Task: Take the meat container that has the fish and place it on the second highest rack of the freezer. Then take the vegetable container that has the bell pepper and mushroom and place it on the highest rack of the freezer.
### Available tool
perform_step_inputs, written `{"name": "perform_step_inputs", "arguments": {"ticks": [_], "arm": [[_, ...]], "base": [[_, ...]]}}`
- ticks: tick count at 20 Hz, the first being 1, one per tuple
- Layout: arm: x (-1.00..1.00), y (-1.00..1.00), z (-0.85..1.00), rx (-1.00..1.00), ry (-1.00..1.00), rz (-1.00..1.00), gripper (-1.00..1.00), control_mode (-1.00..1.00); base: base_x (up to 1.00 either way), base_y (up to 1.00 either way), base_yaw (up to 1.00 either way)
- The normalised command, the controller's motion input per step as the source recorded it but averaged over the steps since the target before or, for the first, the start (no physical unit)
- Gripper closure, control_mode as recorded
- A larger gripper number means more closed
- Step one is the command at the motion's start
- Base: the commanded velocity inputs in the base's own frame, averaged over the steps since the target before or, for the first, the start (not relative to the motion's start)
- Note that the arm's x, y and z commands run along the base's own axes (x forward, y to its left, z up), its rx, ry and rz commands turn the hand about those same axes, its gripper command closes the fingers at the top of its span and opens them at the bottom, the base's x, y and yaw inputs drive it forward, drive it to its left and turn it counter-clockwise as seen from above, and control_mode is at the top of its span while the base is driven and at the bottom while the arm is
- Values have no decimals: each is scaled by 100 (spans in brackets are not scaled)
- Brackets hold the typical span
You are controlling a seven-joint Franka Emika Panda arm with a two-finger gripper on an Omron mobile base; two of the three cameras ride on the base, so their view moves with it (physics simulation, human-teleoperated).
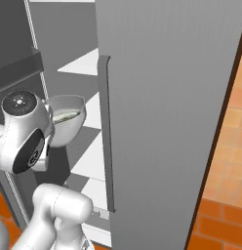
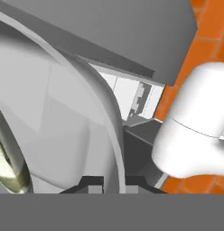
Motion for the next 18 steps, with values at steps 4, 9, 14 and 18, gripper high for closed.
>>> {"name": "perform_step_inputs", "arguments": {"ticks": [4, 9, 14, 18], "arm": [[95, 12, 13, 0, 8, -1, 100, -100], [75, 28, -2, 0, 5, 0, 100, -100], [60, 6, -2, 0, 0, -5, 100, -100], [75, 5, -8, 0, 1, -6, 100, -100]], "base": [[0, 0, 0], [0, 0, 0], [0, 0, 0], [0, 0, 0]]}}
